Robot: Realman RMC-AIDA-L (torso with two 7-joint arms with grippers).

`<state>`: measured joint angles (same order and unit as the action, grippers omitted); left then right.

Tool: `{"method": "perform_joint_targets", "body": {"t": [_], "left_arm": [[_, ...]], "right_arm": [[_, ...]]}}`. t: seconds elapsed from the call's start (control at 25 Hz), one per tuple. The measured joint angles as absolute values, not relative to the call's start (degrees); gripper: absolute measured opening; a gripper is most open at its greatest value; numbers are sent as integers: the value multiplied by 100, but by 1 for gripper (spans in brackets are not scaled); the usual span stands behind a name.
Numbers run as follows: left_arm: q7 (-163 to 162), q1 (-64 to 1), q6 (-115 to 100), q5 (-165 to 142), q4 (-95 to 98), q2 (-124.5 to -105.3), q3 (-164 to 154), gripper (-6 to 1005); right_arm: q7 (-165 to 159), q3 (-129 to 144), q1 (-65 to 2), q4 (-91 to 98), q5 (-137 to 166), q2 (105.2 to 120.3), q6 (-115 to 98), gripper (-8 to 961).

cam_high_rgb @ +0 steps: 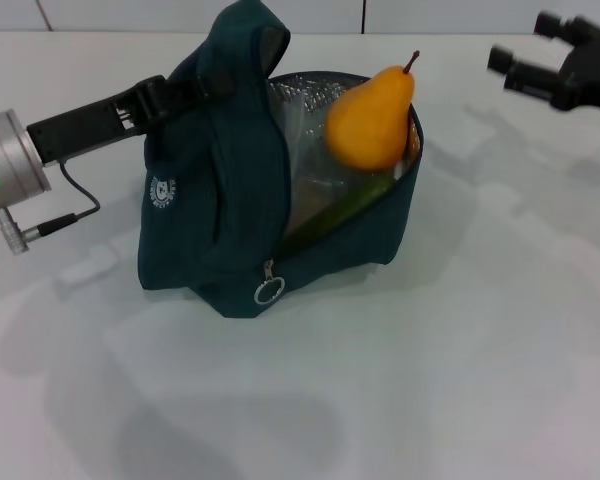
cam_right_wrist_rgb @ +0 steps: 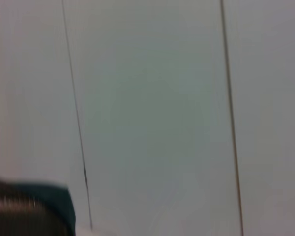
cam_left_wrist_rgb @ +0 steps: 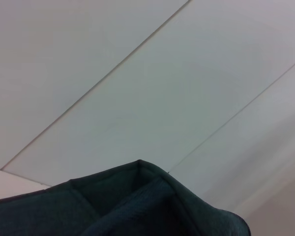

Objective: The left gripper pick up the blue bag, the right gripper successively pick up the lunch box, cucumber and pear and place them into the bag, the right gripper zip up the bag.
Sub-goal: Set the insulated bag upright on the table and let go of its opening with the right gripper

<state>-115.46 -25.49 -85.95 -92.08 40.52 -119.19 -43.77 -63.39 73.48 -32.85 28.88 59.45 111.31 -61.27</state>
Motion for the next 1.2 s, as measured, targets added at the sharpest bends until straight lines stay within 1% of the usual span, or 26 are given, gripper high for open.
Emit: {"method": "perform_joint_targets", "body": {"t": [0.16, 0.48, 0.88, 1.2], "left_arm": [[-11544, -2549, -8595, -9216, 4053, -11917, -4377, 41], [-11552, -2568, -8595, -9226, 4067, -11918, -4377, 41], [-11547, -2583, -8588, -9229, 4051, -11927, -4376, 41], [-11544, -2596, -8586, -9229, 4052, -11927, -4377, 42]], "right_arm": [[-6754, 7353, -3506, 2876, 6785, 11221, -5836, 854], [-7264, 7352, -3925, 2873, 8133, 11514, -5565, 851], [-7292, 7343, -4029, 2819, 8230, 11536, -5442, 847], [-7278, 7359, -4377, 2439, 8254, 11569, -5292, 844]]}}
